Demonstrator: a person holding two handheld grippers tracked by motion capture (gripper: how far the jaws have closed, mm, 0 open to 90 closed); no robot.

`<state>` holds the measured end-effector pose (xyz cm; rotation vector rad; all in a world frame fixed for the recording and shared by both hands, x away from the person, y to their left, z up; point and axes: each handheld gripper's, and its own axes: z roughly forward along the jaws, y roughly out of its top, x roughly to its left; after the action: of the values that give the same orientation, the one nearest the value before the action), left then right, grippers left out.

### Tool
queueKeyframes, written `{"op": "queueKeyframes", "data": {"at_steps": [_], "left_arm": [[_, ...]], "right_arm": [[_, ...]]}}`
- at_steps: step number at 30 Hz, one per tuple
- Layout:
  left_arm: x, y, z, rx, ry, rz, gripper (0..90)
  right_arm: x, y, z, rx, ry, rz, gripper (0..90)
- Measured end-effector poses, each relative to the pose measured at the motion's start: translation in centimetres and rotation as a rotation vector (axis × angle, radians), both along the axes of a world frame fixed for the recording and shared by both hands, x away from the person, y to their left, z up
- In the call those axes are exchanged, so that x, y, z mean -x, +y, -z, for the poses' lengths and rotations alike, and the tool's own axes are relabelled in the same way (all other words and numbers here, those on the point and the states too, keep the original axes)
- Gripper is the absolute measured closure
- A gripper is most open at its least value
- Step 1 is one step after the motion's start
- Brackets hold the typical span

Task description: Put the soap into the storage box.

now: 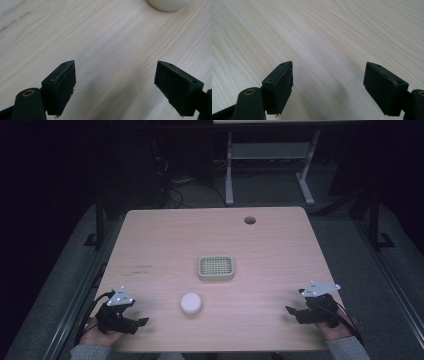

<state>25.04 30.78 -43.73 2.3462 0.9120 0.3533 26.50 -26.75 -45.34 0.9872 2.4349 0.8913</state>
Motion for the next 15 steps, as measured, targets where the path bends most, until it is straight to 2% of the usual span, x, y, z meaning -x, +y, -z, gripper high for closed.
{"op": "queueKeyframes", "data": {"at_steps": [3,15], "left_arm": [[0.06,-0.44,-0.1,-0.007,-0.012,0.013,17.4],[0.34,-0.82,0.07,0.007,-0.001,0.037,17.3]], "right_arm": [[0.18,0.02,-0.11,0.0,-0.01,-0.007,23.1],[0.4,0.28,-0.41,0.0,-0.025,-0.009,23.1]]}}
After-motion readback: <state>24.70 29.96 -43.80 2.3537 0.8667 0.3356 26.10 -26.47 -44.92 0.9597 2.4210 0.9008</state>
